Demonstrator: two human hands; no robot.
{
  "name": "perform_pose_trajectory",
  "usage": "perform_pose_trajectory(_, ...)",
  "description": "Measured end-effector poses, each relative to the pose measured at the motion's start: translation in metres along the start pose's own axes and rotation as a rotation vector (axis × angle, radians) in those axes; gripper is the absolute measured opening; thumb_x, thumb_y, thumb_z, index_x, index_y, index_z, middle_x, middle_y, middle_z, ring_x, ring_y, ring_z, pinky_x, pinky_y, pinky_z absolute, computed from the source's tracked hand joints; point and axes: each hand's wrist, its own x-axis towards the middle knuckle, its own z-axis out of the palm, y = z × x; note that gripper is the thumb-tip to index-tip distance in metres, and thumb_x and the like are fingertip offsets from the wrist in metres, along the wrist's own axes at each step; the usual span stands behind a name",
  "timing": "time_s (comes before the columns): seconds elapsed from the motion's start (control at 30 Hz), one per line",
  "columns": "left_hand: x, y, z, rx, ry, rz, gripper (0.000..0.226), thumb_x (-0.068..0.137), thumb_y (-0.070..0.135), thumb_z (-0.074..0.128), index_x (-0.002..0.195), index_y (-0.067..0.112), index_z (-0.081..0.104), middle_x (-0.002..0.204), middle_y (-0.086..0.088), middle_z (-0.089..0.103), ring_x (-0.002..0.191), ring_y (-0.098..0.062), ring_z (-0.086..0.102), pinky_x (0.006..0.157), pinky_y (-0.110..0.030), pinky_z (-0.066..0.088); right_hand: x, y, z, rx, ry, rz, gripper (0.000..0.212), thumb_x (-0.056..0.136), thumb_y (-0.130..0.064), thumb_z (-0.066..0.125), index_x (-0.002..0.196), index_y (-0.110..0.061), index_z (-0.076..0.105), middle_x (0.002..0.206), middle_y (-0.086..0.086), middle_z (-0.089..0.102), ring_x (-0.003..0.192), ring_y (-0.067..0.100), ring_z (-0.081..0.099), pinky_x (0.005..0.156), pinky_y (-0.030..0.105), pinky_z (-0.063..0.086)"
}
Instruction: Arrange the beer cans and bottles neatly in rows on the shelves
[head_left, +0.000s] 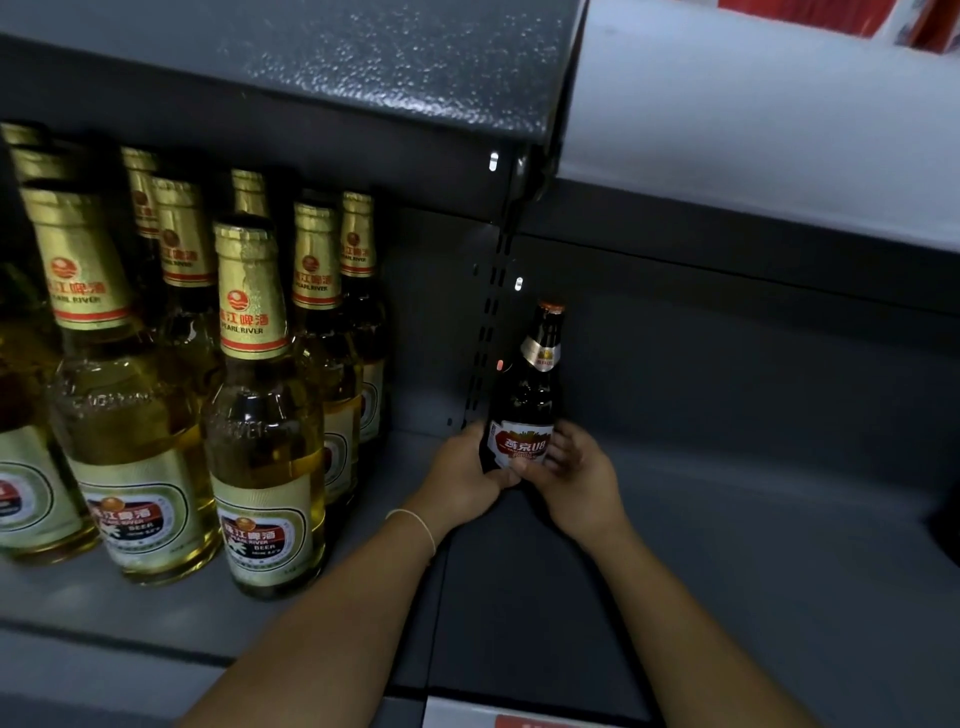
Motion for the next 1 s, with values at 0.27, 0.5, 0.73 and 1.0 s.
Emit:
perform_pose_trajectory(0.27, 0.000, -0.001, -0.001, 0.049, -0.026, 0.019, 0.056, 0.079, 0.020, 0.078, 0.129, 0.016, 0.052, 0.118, 0.004, 0.065, 0.109, -0.010, 0.059, 0.098, -0.029, 0.049, -0.002, -0.002, 0.002, -0.001, 0.043, 0.015, 0.056, 0.077, 0.004, 0.078, 0.126, -0.011, 0.055, 0.111, -0.004, 0.068, 0.100, 0.003, 0.068, 0.085, 0.017, 0.054)
perform_pose_trajectory(0.5, 0.001, 0.003, -0.003, 0.021, 0.005, -0.002, 0.057, 0.073, 0.012, 0.080, 0.124, 0.021, 0.055, 0.115, 0.005, 0.067, 0.108, -0.010, 0.062, 0.097, -0.029, 0.051, -0.002, -0.006, 0.002, -0.032, 0.051, 0.018, 0.059, 0.076, 0.003, 0.080, 0.127, -0.009, 0.054, 0.106, -0.008, 0.067, 0.095, -0.002, 0.065, 0.081, 0.011, 0.052)
perform_pose_trajectory(0.73, -0.001, 0.018, -0.019, 0.000, -0.115, -0.068, 0.048, 0.074, 0.008, 0.066, 0.121, 0.016, 0.060, 0.117, -0.002, 0.067, 0.110, -0.013, 0.062, 0.101, -0.037, 0.049, 0.000, -0.012, -0.002, -0.090, -0.011, 0.039, 0.053, 0.078, -0.001, 0.080, 0.123, -0.013, 0.054, 0.105, -0.008, 0.067, 0.096, -0.001, 0.065, 0.083, 0.012, 0.053)
perform_pose_trajectory(1.0, -0.009, 0.046, -0.043, 0.196, 0.147, -0.181, 0.024, 0.081, 0.004, 0.052, 0.097, 0.012, 0.069, 0.101, -0.009, 0.070, 0.095, -0.026, 0.066, 0.089, -0.035, 0.055, -0.002, -0.030, -0.022, -0.067, 0.055, 0.067, 0.056, 0.089, -0.002, 0.067, 0.140, 0.000, 0.044, 0.127, 0.013, 0.060, 0.114, 0.020, 0.061, 0.100, 0.029, 0.048)
